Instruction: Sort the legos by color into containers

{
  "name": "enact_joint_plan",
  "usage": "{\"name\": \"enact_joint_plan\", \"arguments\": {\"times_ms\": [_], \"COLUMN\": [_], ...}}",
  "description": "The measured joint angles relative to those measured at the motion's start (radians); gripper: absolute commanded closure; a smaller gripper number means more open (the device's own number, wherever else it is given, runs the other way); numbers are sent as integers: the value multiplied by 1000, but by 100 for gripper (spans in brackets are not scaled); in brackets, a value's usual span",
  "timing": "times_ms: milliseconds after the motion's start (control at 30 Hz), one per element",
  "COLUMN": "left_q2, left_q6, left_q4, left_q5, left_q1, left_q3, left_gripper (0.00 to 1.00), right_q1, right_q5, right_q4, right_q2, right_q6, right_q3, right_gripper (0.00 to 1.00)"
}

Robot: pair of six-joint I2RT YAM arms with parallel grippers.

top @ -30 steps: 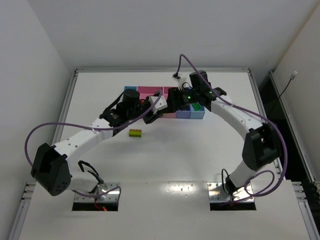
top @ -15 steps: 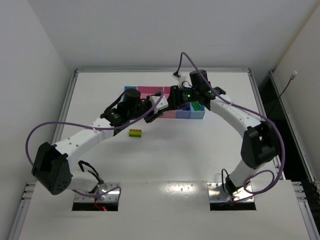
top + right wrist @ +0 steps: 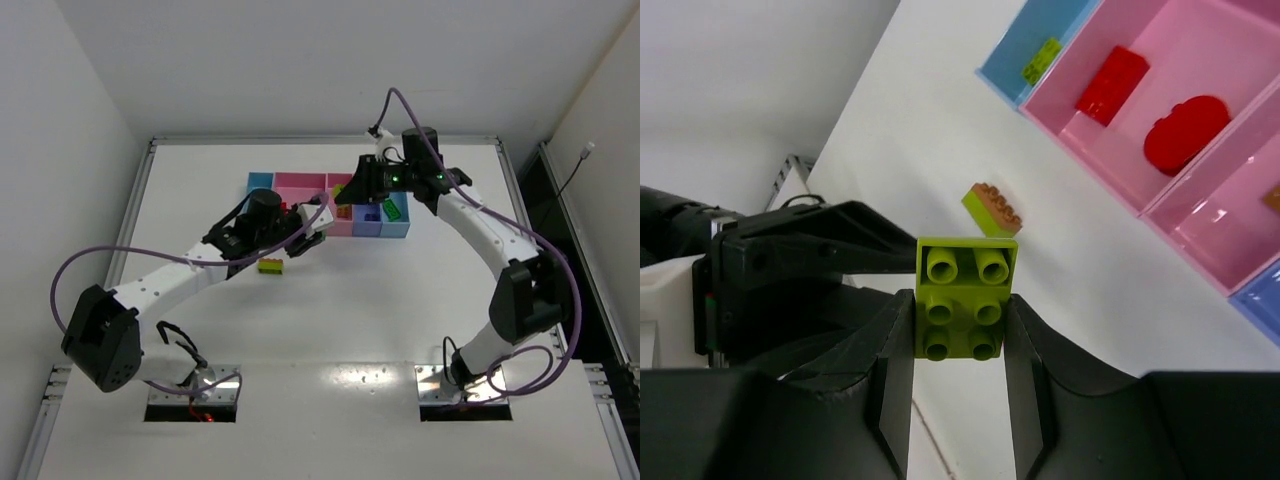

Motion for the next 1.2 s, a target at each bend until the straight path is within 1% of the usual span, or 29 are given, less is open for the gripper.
{"name": "enact_joint_plan", "arguments": {"times_ms": [100, 233, 333, 400, 500, 567, 667, 767, 900, 1067, 1133, 1167, 1200], "left_q2": [-15, 3, 95, 161, 277, 367, 522, 652, 805, 945, 994, 1012, 1027], "left_q6": [-16, -106, -218, -283, -365, -407, -452, -476, -493, -502, -506, -509, -513], "left_q4": [2, 15, 41, 64, 83, 68, 61, 53, 6, -34, -53, -59, -66], "left_q5": [10, 76, 148, 169, 177, 179, 179, 175, 171, 161, 160, 158, 154], "left_q1": [0, 2, 8, 5, -1, -4, -6, -10, -21, -32, -34, -34, -34], "left_q3": [-18, 13, 119, 183, 297, 389, 550, 668, 826, 989, 1054, 1077, 1093], "left_gripper": [100, 100, 100, 100, 100, 100, 100, 100, 100, 100, 97, 91, 87], "right_q1": [-27, -83, -141, -168, -196, -216, -253, -292, -332, -365, -378, -383, -389], "right_q5": [27, 138, 270, 359, 477, 540, 600, 632, 638, 623, 611, 606, 599], "right_q4": [-12, -35, -42, -44, -50, -52, -53, -54, -66, -74, -75, -76, -77], "right_q2": [-14, -77, -174, -232, -307, -344, -370, -381, -381, -381, -380, -380, -378], "right_q6": [-21, -48, -51, -50, -42, -39, -38, -35, -35, -35, -32, -31, -29], "right_q3": [8, -23, -98, -144, -188, -203, -207, -216, -226, -234, -234, -234, -234], "right_gripper": [100, 100, 100, 100, 100, 100, 100, 100, 100, 100, 100, 100, 100]}}
